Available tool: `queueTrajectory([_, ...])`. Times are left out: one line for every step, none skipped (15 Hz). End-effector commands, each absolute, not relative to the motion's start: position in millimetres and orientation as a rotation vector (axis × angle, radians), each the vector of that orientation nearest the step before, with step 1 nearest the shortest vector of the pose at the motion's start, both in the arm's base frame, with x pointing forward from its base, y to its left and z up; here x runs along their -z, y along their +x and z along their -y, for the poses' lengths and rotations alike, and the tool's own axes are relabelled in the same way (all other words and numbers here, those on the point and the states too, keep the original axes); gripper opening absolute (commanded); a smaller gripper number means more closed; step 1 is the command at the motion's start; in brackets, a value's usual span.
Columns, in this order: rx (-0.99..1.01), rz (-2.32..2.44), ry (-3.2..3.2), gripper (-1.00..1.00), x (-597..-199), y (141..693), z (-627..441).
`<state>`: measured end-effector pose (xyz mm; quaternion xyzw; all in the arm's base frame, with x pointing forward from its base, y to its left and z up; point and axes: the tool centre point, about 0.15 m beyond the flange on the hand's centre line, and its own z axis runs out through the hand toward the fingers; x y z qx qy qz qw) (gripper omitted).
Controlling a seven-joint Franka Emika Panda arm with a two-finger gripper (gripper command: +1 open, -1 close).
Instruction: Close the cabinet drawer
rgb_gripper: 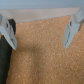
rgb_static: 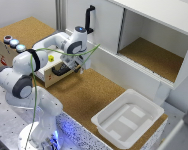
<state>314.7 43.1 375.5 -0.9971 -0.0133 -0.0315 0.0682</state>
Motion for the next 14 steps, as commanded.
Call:
queueTrajectory([0.138, 0.132, -3.057, 1.00, -338, 300, -71])
queueTrajectory([0.127, 0.123, -3.066, 1.00, -334, 303, -73])
queueTrajectory([0.147, 0.118, -3.081, 1.00, -334, 307, -76])
queueTrajectory([0.169, 0.109, -3.099, 1.00, -335, 312, -79])
queueTrajectory([0.180, 0.108, -3.104, 1.00, -335, 320, -82])
queueTrajectory([0.181, 0.115, -3.117, 1.00, -334, 329, -83])
queueTrajectory([0.181, 0.117, -3.129, 1.00, -333, 337, -84])
queueTrajectory([0.176, 0.126, -3.132, -1.00, -332, 342, -83])
queueTrajectory([0.176, 0.150, -3.151, -1.00, -332, 346, -85])
queueTrajectory([0.176, 0.161, -3.161, -1.00, -332, 347, -86])
queueTrajectory([0.173, 0.170, -3.176, -1.00, -331, 349, -87])
queueTrajectory([0.163, 0.165, -3.172, -1.00, -330, 351, -87])
queueTrajectory([0.162, 0.160, -3.175, -1.00, -330, 351, -89])
queueTrajectory([0.146, 0.176, -3.167, -1.00, -330, 352, -93])
